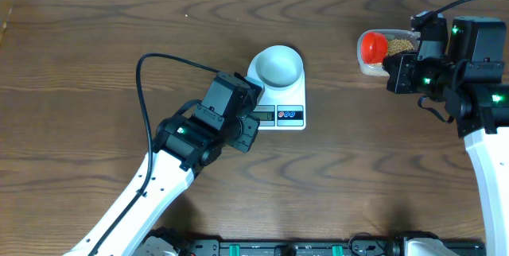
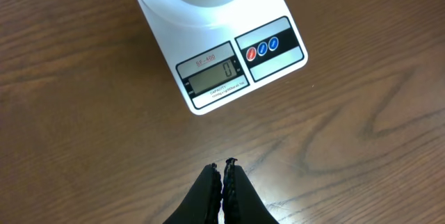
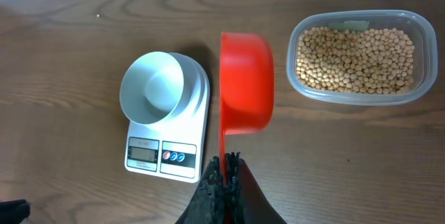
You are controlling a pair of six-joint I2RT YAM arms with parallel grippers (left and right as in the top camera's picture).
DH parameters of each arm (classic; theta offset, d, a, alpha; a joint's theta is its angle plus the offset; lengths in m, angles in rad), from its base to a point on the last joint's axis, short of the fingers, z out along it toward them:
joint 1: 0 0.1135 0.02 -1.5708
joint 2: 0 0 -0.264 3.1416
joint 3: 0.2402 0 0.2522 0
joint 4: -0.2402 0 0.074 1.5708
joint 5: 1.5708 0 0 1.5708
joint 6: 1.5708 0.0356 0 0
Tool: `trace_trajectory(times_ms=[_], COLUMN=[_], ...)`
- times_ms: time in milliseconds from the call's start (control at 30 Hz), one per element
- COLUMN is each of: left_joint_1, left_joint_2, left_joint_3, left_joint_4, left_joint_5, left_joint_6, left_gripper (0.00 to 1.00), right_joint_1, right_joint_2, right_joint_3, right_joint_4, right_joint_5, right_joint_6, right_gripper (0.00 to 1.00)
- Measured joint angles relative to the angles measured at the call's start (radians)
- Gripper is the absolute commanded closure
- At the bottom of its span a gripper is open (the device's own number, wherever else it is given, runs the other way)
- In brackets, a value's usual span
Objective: Scoop item into bowl and weigh 50g on scale
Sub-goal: 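Pull left gripper back from the scale and hold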
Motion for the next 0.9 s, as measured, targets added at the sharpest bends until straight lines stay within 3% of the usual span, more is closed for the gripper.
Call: trace_trajectory(times_ms=[667,700,800,900], left_joint_1=[0.000,0.000,0.000,0.000], left_joint_2=[0.000,0.000,0.000,0.000], left_joint_3=[0.000,0.000,0.000,0.000], left_joint_4=[-0.005,-0.005,-0.007,-0.016], left_joint_5=[0.000,0.000,0.000,0.002], left_joint_6=[0.000,0.000,0.008,0.007], left_gripper=[0.92,0.88,0.61,0.53], right_joint_1=[0.000,0.000,0.000,0.000], right_joint_2=[0.000,0.000,0.000,0.000], right_joint_3=[0.000,0.000,0.000,0.000], right_joint_4=[-0.049,-0.049,-0.048,-0.040], right_joint_5=[-0.020,-0.024,-0.028,-0.030], right_joint_6=[-0.004,-0.004,-0.005,-0.005], right_gripper=[0.99,0.99,0.99,0.99])
